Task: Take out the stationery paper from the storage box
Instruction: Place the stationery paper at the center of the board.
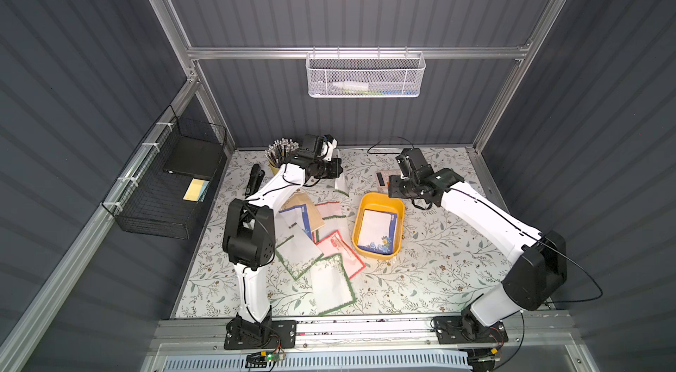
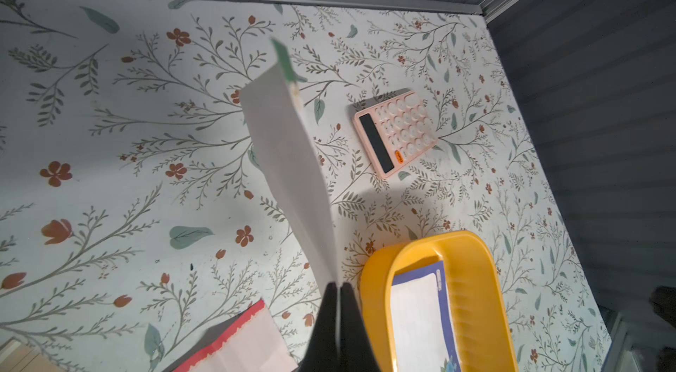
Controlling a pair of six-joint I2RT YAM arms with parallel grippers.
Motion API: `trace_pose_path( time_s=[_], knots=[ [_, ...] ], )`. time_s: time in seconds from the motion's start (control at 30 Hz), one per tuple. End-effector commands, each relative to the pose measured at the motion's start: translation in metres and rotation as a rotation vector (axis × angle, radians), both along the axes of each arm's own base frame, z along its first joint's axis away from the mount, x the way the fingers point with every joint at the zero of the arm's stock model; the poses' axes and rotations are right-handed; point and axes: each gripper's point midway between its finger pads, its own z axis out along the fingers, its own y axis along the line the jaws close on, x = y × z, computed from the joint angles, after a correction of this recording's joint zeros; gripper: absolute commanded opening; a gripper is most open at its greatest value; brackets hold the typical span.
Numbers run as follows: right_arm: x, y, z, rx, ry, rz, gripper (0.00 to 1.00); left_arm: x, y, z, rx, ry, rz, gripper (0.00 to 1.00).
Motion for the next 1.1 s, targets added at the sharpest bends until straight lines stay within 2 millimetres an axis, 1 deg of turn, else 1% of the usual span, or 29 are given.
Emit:
trace_pose_path(
  time_s=[0.0, 0.1, 0.2, 0.33, 0.4, 0.53, 0.67, 0.73, 0.77, 0.87, 1.0, 1.03, 1.07],
  knots=[
    [-0.004, 0.002, -0.012, -0.001, 0.028, 0.008, 0.62, 0.013, 0.012, -0.004, -0.046, -0.019, 0.011, 0.02],
    [-0.005, 0.002, -0.019, -0.008, 0.050, 0.012, 0.61, 0.020, 0.020, -0.013, -0.063, -0.009, 0.017, 0.01],
    [-0.006, 0.002, -0.024, -0.018, 0.069, 0.016, 0.61, 0.022, 0.029, -0.024, -0.062, 0.007, 0.029, 0.03],
    [-0.008, 0.001, -0.029, -0.023, 0.081, 0.016, 0.62, 0.018, 0.042, -0.052, -0.039, 0.064, 0.046, 0.09],
    [-0.008, 0.003, -0.030, -0.019, 0.084, 0.019, 0.62, 0.014, 0.045, -0.066, -0.027, 0.093, 0.045, 0.11],
    [-0.008, 0.004, -0.032, -0.022, 0.092, 0.026, 0.61, 0.009, 0.054, -0.088, 0.023, 0.136, 0.077, 0.13],
    [-0.008, 0.004, -0.035, -0.023, 0.102, 0.026, 0.61, 0.006, 0.071, -0.101, 0.100, 0.165, 0.140, 0.13],
    [-0.008, 0.005, -0.037, -0.025, 0.108, 0.029, 0.61, 0.007, 0.089, -0.107, 0.179, 0.182, 0.201, 0.14],
    [-0.008, 0.006, -0.038, -0.023, 0.109, 0.031, 0.61, 0.007, 0.094, -0.109, 0.203, 0.187, 0.221, 0.15],
    [-0.008, 0.009, -0.040, -0.014, 0.118, 0.039, 0.61, 0.005, 0.111, -0.108, 0.269, 0.196, 0.282, 0.28],
    [-0.009, 0.014, -0.044, 0.001, 0.136, 0.053, 0.62, 0.006, 0.141, -0.099, 0.394, 0.177, 0.404, 0.57],
    [-0.009, 0.015, -0.046, 0.003, 0.143, 0.056, 0.62, 0.006, 0.146, -0.095, 0.409, 0.169, 0.429, 0.61],
    [-0.010, 0.017, -0.048, 0.006, 0.151, 0.060, 0.62, 0.006, 0.151, -0.091, 0.425, 0.159, 0.453, 0.63]
  ],
)
